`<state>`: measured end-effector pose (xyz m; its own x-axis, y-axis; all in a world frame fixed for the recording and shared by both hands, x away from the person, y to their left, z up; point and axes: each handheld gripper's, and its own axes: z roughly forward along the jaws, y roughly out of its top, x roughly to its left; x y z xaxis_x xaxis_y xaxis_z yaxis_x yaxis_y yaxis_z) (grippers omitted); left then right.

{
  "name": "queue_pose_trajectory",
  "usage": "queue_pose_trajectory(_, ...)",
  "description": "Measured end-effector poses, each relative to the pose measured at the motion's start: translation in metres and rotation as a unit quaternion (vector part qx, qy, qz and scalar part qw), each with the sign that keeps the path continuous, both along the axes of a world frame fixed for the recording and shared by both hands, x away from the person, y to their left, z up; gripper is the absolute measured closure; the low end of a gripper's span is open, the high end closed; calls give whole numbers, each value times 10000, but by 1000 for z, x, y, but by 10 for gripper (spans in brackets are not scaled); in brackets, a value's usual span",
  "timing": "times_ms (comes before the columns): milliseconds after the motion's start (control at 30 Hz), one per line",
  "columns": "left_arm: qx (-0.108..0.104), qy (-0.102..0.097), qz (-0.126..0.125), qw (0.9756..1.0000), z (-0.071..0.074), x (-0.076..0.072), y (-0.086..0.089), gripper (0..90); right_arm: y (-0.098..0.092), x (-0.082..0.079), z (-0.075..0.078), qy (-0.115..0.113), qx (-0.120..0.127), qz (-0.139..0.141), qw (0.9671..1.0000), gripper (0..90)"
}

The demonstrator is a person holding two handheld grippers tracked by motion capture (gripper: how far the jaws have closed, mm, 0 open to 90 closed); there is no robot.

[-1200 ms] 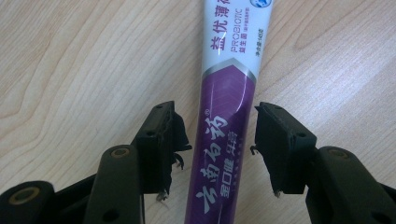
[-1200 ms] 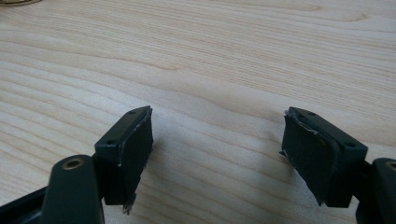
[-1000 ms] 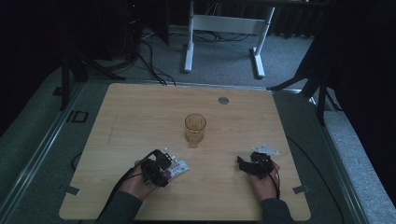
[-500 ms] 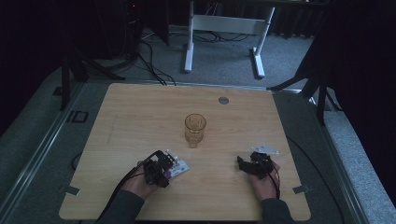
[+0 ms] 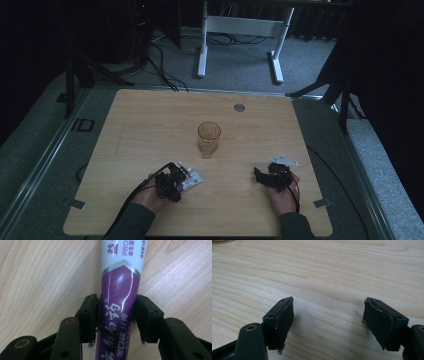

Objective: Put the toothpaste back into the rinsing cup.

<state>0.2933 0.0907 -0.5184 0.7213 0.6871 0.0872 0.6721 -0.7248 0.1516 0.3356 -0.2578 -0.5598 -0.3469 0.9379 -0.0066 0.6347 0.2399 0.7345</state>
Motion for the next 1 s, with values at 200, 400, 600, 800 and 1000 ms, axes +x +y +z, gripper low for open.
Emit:
queue_pose_trajectory(200,-79,77,36,9999,0,2,1,557,0,0,0,-1,2,-1,10000,246)
queue_pose_trajectory(400,-136,220,43,9997,0,6,2,572,0,0,0,5,10,-8,10000,246)
queue_pose_trajectory(600,-121,258,38,9996,0,7,1,606,0,0,0,4,9,-6,10000,247)
queue_pose_trajectory(800,-167,247,19,9996,1,7,3,637,0,0,0,2,6,-5,10000,246)
queue_pose_trajectory(1000,-180,245,22,9995,1,7,3,655,0,0,0,5,11,-9,10000,247)
